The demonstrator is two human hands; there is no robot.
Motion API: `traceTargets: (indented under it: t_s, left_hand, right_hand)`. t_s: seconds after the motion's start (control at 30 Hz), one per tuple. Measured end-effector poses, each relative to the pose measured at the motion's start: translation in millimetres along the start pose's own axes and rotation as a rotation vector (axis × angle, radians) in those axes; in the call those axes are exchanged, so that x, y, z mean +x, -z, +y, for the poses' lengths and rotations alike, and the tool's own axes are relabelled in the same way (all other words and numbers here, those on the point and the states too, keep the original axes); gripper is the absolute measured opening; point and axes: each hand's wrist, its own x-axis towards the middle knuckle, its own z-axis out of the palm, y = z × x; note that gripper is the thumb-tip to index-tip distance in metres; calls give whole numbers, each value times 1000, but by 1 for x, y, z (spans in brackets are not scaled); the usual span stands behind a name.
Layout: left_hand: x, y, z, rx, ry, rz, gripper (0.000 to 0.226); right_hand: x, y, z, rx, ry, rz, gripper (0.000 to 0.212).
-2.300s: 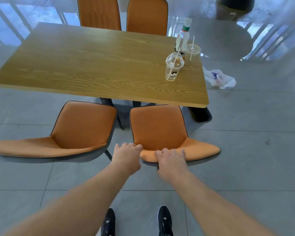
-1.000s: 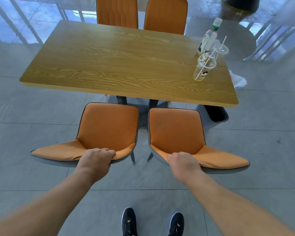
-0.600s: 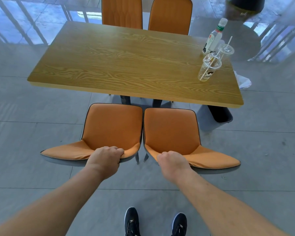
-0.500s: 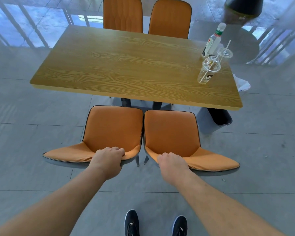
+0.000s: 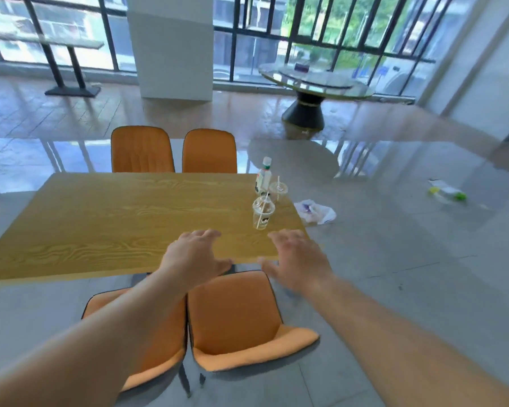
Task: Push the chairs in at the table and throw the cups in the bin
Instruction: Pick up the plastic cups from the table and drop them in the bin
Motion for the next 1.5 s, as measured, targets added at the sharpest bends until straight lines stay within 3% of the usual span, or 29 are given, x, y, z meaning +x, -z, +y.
traceTargets:
  t_s: [0.23, 0.43, 0.53, 0.73, 1.07, 1.27, 1.5]
  left_hand:
    - [37, 85, 176, 45, -270, 200, 92]
    - [66, 129, 357, 58, -472, 430, 102]
    - [80, 127, 442, 48, -536, 499, 105]
    - [124, 92, 566, 32, -580, 485, 97]
    - [256, 20, 646, 8, -535, 380, 96]
    - [404, -6, 675, -20, -529, 400, 102]
    - [577, 13, 697, -46, -473, 373, 96]
  right_hand:
    - [-17, 147, 114, -83, -82, 261, 93]
    - [-46, 246, 251, -148, -113, 491, 92]
    - [-65, 275, 330, -173, -152, 539, 94]
    - [-97, 291, 470, -204, -267, 511, 93]
    - [-24, 257, 604, -199, -289, 435, 87]
    - [85, 233, 687, -250, -282, 350, 77]
    - [243, 255, 764, -294, -272, 234, 84]
